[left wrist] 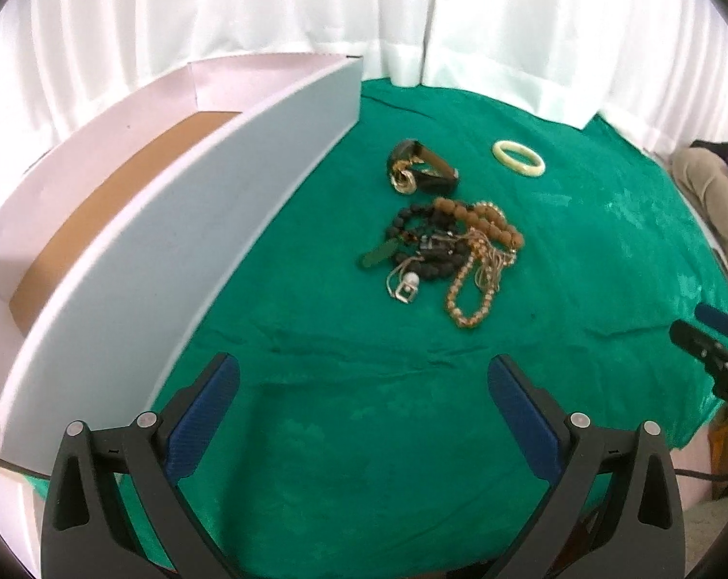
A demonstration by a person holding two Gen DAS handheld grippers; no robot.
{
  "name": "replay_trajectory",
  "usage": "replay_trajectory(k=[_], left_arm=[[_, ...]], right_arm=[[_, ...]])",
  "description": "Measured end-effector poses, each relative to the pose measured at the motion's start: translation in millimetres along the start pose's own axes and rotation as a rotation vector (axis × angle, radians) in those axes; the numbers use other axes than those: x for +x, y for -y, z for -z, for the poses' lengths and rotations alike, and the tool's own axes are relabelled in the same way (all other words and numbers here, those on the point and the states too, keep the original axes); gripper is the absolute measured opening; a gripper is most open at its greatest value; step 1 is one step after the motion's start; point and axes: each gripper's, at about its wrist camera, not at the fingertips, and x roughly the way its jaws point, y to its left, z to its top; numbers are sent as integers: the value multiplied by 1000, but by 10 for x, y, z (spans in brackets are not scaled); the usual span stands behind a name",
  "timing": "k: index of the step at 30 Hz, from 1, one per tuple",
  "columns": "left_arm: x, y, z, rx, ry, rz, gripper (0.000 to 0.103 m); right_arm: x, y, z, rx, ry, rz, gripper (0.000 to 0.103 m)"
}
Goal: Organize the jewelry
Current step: 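Withdraw both tools from the box back over the jewelry pile, then lower the left tool onto the wooden bead bracelet and close it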
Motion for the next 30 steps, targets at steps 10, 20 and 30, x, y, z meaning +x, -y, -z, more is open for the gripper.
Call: replay_trajectory(k=[10,20,30], left_arm=[[34,88,-76,22,-13,-3,102],[3,-227,-96,-63,-16,-23,102],[148,-230,-167,-67,-40,87,102]], right_arm=[[-75,95,-19,-14,40,17,90],[-129,231,64,41,57,3,90],[-92,197,73,40,32,-26,90]])
